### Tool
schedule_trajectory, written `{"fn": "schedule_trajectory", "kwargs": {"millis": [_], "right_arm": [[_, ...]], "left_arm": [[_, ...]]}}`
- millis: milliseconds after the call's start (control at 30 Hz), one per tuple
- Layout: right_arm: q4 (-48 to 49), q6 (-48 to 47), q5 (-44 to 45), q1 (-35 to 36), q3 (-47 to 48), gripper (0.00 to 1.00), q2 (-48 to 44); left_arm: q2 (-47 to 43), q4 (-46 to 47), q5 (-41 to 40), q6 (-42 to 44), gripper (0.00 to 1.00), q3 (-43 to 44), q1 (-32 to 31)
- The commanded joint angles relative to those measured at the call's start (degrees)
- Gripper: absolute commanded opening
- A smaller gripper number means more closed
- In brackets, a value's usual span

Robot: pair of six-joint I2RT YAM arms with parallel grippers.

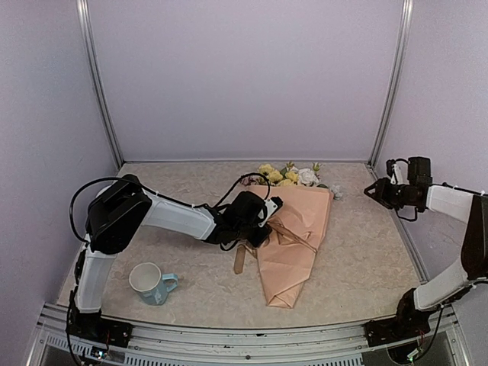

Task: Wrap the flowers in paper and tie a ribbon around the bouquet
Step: Cross the ribbon over the folded bouquet.

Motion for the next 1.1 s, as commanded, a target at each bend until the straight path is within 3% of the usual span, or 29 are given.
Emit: {"fn": "schedule_trajectory", "kwargs": {"millis": [0, 200, 333, 833, 900, 1000, 1067], "right_arm": [[1.1, -6.5, 3.4, 17.9, 3.1, 0.37, 0.1], [1.3, -8.2, -0.3, 29.1, 5.5, 0.29, 12.3], [0.1, -8.6, -1.5, 32.2, 7.5, 0.26, 18.0], [-2.0, -11.7, 7.4, 34.4, 6.4, 0.27, 7.7], [0.2, -13.8, 4.2, 36.6, 4.8, 0.29, 6.4], [10.1, -12.5, -8.7, 38.1, 0.6, 0.33, 5.8], [13.6, -9.9, -8.4, 39.0, -0.9, 0.34, 7.7]], "left_arm": [[-2.8, 2.7, 0.4, 1.2, 0.00, -0.8, -0.7], [-4.9, 6.9, 2.7, 1.8, 0.00, -1.5, -1.0], [-3.5, 5.8, 2.5, 1.3, 0.00, 1.2, -1.0], [2.9, 4.0, 3.7, -2.1, 0.00, 6.5, -1.0], [3.0, 4.1, 3.7, -2.2, 0.00, 6.5, -1.0], [3.0, 4.1, 3.8, -2.2, 0.00, 6.4, -0.9], [3.0, 4.1, 4.0, -2.3, 0.00, 6.2, -0.9]]}}
